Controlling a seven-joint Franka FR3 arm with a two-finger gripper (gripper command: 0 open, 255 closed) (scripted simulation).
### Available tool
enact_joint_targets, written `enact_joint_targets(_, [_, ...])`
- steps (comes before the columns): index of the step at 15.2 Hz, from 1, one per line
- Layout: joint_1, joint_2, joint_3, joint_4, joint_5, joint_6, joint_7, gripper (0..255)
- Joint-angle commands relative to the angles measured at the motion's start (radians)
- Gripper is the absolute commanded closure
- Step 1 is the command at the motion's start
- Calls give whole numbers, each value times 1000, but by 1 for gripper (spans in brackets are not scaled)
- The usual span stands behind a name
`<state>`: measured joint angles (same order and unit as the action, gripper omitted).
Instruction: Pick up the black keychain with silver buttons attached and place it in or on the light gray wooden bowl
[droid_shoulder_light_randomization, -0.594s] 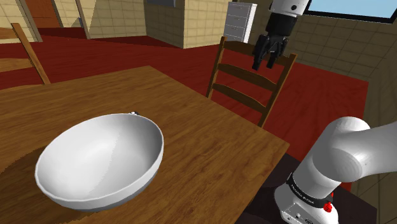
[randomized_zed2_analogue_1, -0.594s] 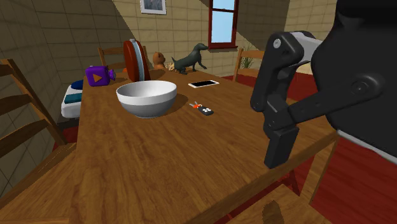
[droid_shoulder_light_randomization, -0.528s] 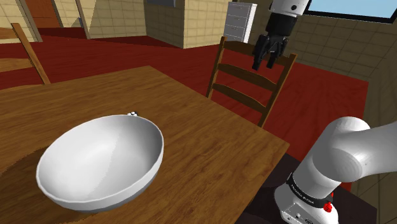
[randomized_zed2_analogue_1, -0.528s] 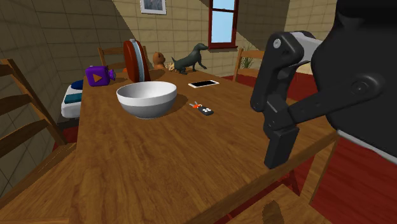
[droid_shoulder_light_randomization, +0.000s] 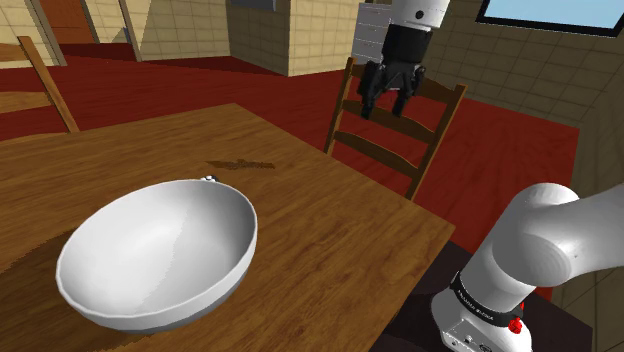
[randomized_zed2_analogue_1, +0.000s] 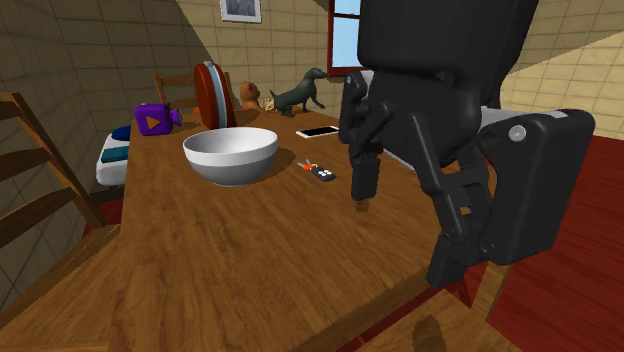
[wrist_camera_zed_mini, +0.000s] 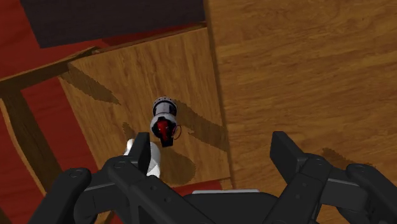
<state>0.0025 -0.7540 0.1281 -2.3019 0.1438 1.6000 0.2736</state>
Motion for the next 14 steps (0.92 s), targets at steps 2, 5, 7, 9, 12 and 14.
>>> enact_joint_targets(2, [5, 54, 79, 25, 36, 32, 107, 0])
enact_joint_targets(5, [4, 122, 155, 67, 61, 61, 210, 0])
enact_joint_targets(7, [1, 175, 205, 103, 70, 80, 279, 0])
enact_joint_targets(9, [-4, 232, 255, 144, 73, 98, 349, 0])
enact_joint_targets(12, [-14, 329, 330, 216, 64, 123, 458, 0])
enact_joint_targets(14, [-22, 401, 379, 271, 47, 137, 534, 0])
